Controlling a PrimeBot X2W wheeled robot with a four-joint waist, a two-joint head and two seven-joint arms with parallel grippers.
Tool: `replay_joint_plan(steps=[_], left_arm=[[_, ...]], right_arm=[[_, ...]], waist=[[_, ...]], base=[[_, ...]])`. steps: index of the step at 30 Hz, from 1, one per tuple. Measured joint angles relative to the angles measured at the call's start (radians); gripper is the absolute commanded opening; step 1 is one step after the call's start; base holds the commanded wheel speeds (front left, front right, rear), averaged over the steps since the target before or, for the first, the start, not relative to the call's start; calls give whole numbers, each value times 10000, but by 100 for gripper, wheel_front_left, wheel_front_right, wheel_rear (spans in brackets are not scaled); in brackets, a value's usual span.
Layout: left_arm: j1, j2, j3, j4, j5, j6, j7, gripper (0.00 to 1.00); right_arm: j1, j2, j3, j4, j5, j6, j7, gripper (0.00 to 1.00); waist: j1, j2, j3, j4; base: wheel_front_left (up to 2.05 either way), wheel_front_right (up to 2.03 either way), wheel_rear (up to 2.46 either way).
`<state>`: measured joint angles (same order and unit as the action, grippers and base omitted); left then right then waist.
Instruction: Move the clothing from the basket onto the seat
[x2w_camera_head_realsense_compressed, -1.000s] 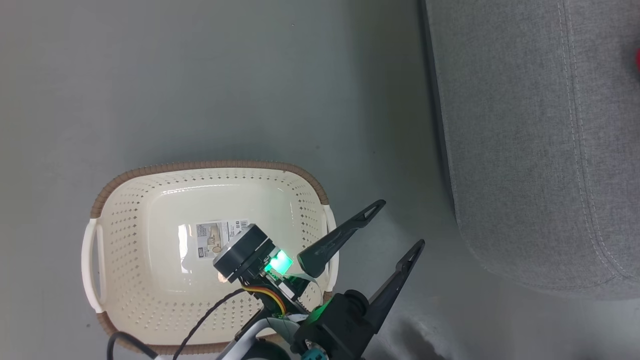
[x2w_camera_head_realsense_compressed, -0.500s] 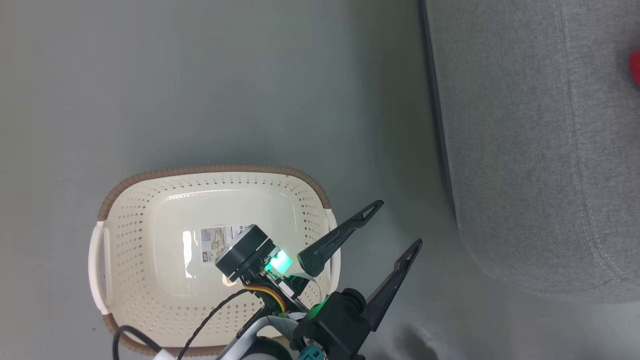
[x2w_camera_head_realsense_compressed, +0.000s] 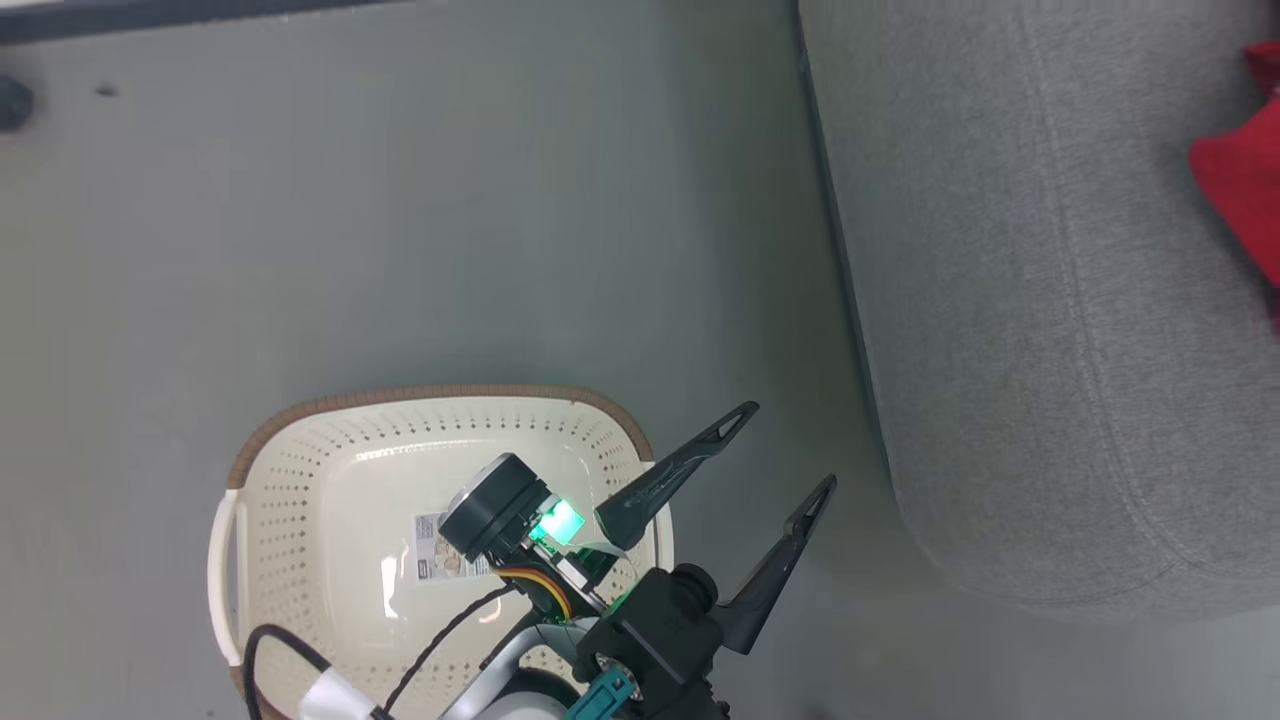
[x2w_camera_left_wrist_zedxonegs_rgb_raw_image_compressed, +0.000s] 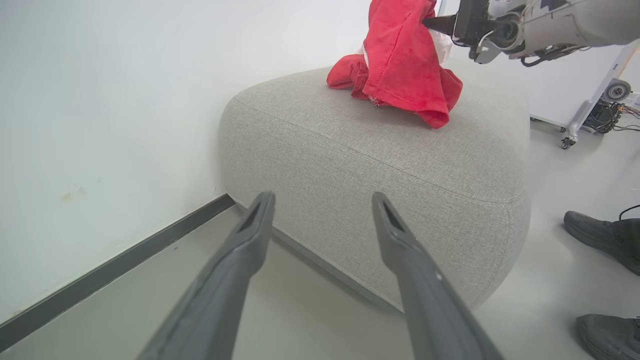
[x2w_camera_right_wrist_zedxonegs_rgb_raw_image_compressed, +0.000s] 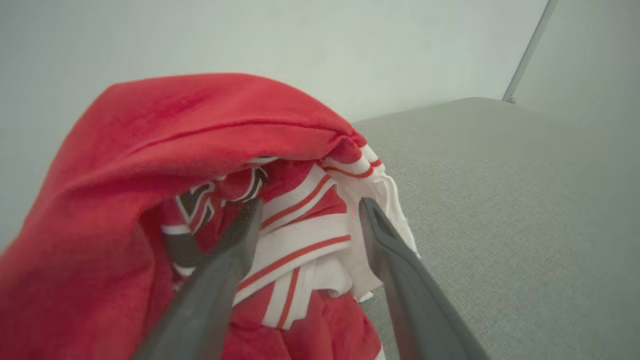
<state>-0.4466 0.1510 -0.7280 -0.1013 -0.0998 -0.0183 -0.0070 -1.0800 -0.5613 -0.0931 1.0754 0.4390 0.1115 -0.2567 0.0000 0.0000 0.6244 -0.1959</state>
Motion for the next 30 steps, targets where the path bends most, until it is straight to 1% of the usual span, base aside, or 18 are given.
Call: replay_joint_plan(steps=[3,7,9,12,15,16,20,24,30], left_arm=[[40,-35,40,178,-134,4,-150,100],[190,-29,197,372,-291,25,-405,100],[360,-27,265,516,-316,107,-499,100],[656,-27,426,633,-414,222,-612,100],[947,-12,608,759,-713,399,-744,100],[947,-12,608,759,-713,399,-744,100],[1354,54,1001,872,-874,688,-934,100],[1789,77,1312,924,-1005,884,-1108,100],[2435,104,1724,1093,-1398,1068,-1244,100]], right_arm=[[376,136,-52,29,2,2,0,100],[1011,537,-58,-56,-4,31,0,100],[1318,654,-54,-169,-27,31,2,100],[1729,746,-50,-594,-90,31,2,100],[2214,988,2,-1101,-203,31,2,100],[2214,988,2,-1101,-203,31,2,100],[2964,1459,111,-1937,-412,31,0,100],[3747,1946,332,-2836,-665,33,0,100],[4942,2378,556,-4123,-859,35,2,100]], waist=[[-1,0,-343,-17],[-1,0,-841,-49],[-1,0,-1108,-68],[-1,0,-1522,-97],[-2,-1,-1947,-123],[-2,-1,-1947,-123],[-2,-1,-2530,-145],[-2,-1,-3118,-150],[-3,-1,-4009,-95]], base=[[0,0,0],[0,0,0],[0,0,0],[0,0,0],[0,0,0],[0,0,0],[0,0,0],[0,0,0],[0,0,0]])
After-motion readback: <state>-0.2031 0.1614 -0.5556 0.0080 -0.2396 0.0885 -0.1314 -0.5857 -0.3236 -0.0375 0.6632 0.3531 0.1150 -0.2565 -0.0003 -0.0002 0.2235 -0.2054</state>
